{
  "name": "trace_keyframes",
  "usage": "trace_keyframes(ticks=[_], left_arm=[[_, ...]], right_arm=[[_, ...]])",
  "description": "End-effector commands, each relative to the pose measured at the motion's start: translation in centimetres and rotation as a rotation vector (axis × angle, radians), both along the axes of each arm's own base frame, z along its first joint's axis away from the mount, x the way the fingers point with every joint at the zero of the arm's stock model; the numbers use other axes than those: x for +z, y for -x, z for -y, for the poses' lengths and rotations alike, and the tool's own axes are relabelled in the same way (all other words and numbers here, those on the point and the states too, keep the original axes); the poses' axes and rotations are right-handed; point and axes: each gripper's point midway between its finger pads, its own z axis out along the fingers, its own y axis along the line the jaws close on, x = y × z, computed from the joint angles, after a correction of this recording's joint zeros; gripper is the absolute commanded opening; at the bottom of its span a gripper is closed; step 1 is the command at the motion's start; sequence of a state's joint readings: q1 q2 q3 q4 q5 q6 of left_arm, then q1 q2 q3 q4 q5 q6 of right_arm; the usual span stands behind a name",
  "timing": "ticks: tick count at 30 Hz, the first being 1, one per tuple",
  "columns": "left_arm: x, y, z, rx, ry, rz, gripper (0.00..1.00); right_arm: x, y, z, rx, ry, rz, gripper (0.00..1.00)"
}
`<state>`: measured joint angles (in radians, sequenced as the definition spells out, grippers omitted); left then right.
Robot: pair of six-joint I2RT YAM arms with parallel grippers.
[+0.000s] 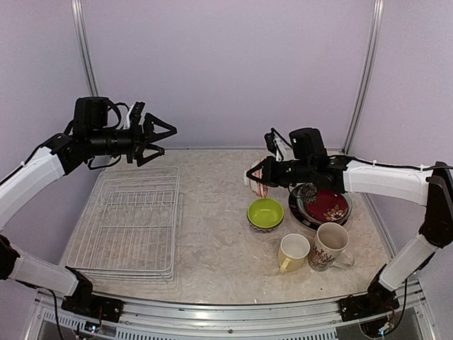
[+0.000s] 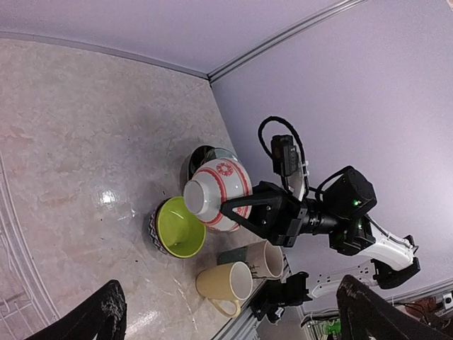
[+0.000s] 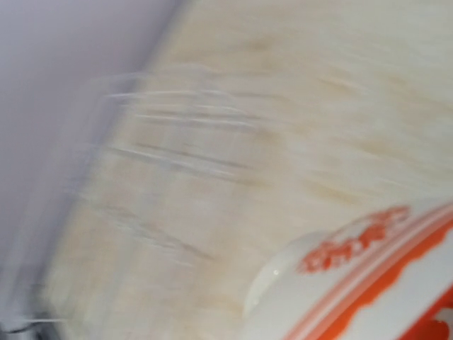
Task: Unload the mixed dishes from the dish rack
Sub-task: Pass from the left arm to the right, then place the bowl in the bowl.
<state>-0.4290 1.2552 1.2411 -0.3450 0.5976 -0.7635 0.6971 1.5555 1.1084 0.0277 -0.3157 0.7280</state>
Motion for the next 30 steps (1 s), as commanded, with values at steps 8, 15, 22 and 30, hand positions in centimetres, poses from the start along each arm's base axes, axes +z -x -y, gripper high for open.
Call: trace_keyframes(ticks=[8, 15, 22, 30], left_arm=[[-2.7, -1.1, -0.1, 0.016, -0.015, -0.062, 0.99], [-3.1, -1.5, 0.3, 0.008, -0.007, -0.082, 0.99], [-3.7, -1.5, 0.6, -0.006, -0.006, -0.101, 0.99], [-4.8, -1.4, 0.7, -0.006, -0.008, -0.142, 0.99]], right_arm=[[-5.3, -0.2, 3.5, -0.064, 0.578, -0.043, 0.0], [-8.3, 0.7, 3.6, -0.056, 0.838, -0.069, 0.0], [-10.7, 1.2, 2.6, -0.015, 0.913, -0.074, 0.0], [-12.4, 1.1, 2.1, -0.001, 0.948, -0.095, 0.08]])
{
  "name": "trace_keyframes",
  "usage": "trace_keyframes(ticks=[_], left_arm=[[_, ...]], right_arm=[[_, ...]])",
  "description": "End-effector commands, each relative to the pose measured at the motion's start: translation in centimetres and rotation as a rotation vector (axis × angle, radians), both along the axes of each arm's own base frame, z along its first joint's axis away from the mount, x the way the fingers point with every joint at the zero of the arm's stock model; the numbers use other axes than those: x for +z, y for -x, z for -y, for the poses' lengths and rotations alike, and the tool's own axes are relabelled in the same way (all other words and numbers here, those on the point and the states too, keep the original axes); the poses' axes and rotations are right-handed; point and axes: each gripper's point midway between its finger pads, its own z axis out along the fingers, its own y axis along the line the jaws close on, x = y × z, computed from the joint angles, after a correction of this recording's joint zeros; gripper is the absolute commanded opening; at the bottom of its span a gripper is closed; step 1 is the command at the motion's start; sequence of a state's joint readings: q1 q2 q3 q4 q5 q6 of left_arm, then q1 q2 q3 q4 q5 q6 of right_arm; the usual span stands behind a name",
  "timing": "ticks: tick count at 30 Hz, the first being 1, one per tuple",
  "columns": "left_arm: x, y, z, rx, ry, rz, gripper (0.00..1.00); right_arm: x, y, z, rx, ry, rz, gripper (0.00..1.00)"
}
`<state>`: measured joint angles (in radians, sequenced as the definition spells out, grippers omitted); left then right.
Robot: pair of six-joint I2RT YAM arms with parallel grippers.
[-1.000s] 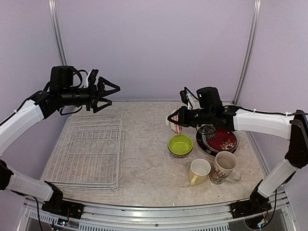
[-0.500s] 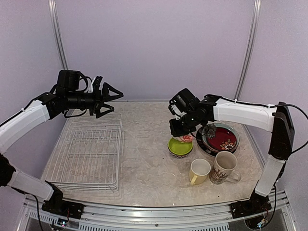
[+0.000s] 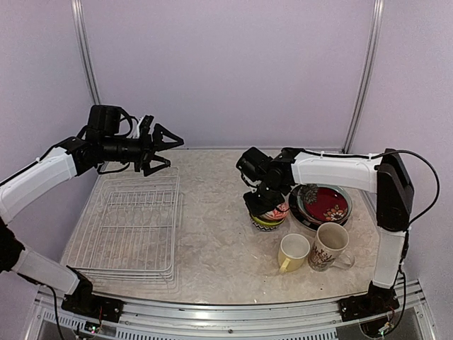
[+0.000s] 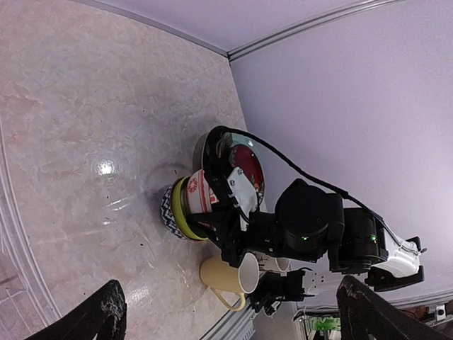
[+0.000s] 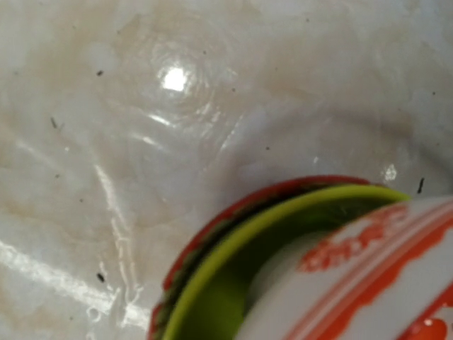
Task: Unload the mixed dishes from the dish rack
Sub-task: Place the bowl in the bowl.
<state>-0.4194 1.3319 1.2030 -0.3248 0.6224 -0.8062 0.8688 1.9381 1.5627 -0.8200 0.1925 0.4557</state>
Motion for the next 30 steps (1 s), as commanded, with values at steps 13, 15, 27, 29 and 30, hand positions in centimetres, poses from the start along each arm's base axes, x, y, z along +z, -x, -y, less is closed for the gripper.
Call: trace_keyframes(ticks=[13, 15, 27, 29, 30], left_arm=[[-0.5, 0.0, -0.2, 0.005, -0.003, -0.008, 0.99], [-0.5, 0.1, -0.3, 0.007, -0.005, -0.008, 0.99], [1.3, 0.0, -2.5, 0.079, -0.08, 0.061, 0.99], [2.1, 0.1, -3.3, 0.099, -0.099, 0.093, 0.99], [2.5, 0.1, -3.6, 0.108, -0.111, 0.109, 0.99]], right_arm=[[5.8, -0.1, -1.9, 0.05, -0.123, 0.112, 0.5], [6.6, -0.2, -1.5, 0.04, -0.133, 0.139, 0.55], [15.2, -0.9, 2.8, -0.051, -0.187, 0.416, 0.78], [17.4, -0.8, 4.0, -0.072, -0.204, 0.483, 0.83], [18.6, -0.7, 4.6, -0.081, -0.217, 0.517, 0.86]])
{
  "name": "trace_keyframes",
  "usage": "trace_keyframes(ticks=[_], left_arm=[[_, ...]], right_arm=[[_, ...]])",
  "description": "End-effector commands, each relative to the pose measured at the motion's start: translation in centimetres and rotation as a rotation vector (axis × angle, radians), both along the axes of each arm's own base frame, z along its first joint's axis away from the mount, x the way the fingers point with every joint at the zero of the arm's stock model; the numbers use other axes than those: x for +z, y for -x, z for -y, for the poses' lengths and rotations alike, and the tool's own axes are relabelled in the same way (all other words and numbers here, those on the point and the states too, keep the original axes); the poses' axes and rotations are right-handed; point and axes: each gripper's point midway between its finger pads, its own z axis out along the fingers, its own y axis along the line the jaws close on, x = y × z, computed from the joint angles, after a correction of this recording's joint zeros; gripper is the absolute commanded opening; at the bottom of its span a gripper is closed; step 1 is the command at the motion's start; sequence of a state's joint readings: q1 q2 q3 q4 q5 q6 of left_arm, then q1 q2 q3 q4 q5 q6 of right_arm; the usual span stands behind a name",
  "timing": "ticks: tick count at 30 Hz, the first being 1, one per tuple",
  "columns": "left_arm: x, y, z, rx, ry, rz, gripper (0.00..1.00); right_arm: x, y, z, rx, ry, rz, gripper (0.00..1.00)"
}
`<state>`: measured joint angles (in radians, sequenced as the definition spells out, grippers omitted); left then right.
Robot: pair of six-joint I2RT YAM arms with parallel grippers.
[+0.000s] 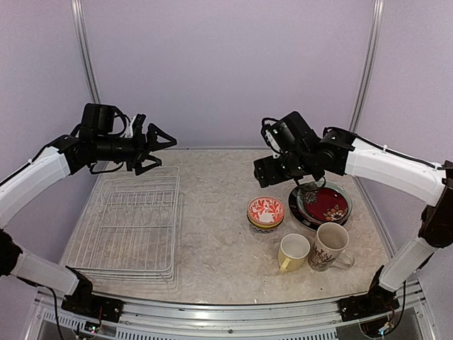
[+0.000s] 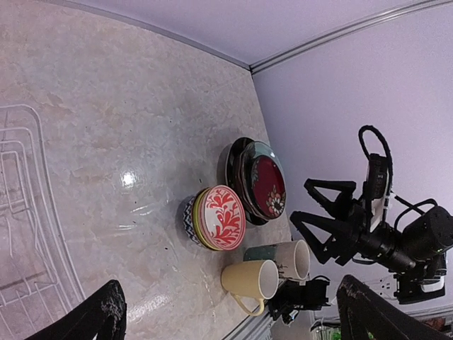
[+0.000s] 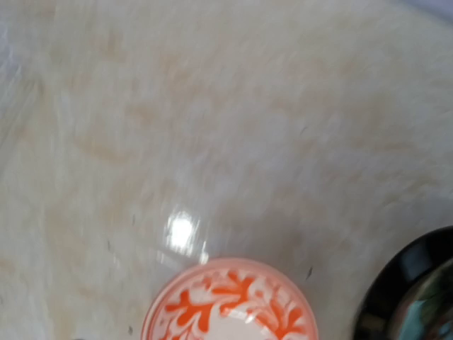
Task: Unload the mixed dishes from the dish rack
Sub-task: Place the bowl in the bowl, then reset both arms
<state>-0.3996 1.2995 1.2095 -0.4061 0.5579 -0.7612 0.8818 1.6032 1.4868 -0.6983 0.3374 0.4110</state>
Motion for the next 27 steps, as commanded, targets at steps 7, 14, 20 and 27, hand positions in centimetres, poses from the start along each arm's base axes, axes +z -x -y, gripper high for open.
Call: trace_keyframes(ticks=[7, 14, 20, 27], left_arm=[[7.2, 0.9, -5.2, 0.151, -0.151, 0.277, 0.99], [15.0, 4.2, -8.9, 0.268, -0.186, 0.579, 0.99], [20.3, 8.4, -12.1, 0.378, -0.181, 0.807, 0.99], [22.8, 11.7, -15.2, 0.502, -0.18, 0.945, 0.99]], right_arm=[[14.8, 2.7, 7.6, -0.083, -0.199, 0.45, 1.0], [23.9, 7.9, 13.7, -0.059, -0.391, 0.752, 1.0], [27.8, 10.9, 16.6, -0.045, -0.483, 0.881, 1.0], [28.1, 10.9, 17.6, -0.095, -0.483, 0.888, 1.0]])
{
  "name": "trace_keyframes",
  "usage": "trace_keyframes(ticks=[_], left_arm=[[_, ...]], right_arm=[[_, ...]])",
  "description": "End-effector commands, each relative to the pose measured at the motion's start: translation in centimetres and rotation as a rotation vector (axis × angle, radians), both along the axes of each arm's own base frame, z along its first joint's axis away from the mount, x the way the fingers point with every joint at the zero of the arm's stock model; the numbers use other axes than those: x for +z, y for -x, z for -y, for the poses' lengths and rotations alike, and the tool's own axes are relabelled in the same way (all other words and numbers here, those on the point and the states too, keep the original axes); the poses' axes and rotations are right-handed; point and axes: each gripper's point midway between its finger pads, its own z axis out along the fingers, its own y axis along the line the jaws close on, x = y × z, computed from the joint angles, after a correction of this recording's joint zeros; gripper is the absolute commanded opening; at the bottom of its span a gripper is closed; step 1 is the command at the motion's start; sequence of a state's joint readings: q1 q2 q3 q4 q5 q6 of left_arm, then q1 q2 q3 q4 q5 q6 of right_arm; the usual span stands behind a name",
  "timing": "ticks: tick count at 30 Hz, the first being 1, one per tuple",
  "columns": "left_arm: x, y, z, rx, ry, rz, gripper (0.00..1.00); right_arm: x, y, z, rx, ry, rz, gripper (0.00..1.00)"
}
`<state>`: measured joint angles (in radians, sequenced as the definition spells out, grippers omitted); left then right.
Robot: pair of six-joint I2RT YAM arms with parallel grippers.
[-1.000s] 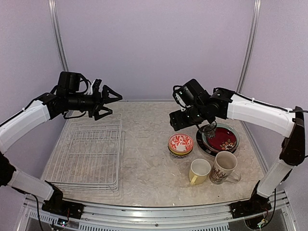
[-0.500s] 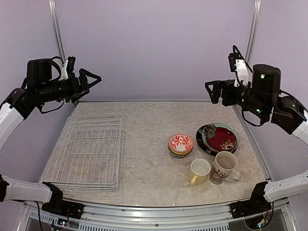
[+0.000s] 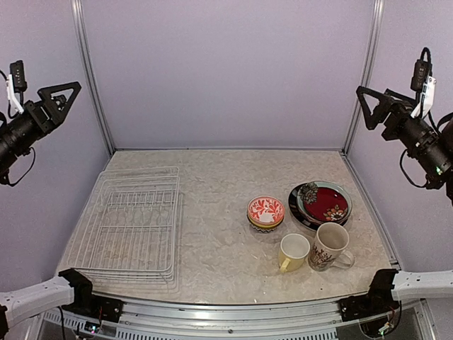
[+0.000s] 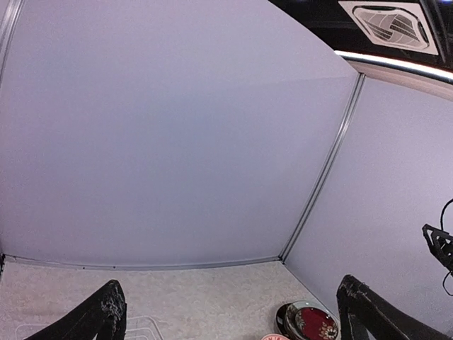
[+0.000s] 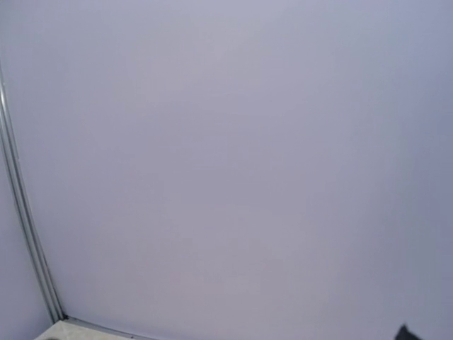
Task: Unload the mixed dishes from the dish rack
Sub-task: Reset both arms
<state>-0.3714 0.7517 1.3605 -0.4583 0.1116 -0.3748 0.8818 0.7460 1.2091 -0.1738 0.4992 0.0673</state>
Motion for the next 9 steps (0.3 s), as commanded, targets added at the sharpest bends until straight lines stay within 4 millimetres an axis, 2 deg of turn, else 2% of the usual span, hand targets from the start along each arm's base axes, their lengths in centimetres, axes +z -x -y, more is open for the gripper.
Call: trace_keyframes(ticks=[1, 9], left_arm=[[1.1, 0.6, -2.1, 0.11, -0.019, 0.087, 0.99], [1.2, 0.5, -2.2, 0.118, -0.03, 0.088, 0.99]], right_arm=[[-0.3, -0.4, 0.2, -0.033, 0.013, -0.003, 1.0], [-1.4, -1.1, 0.3, -0.077, 0.032, -0.032, 1.0]])
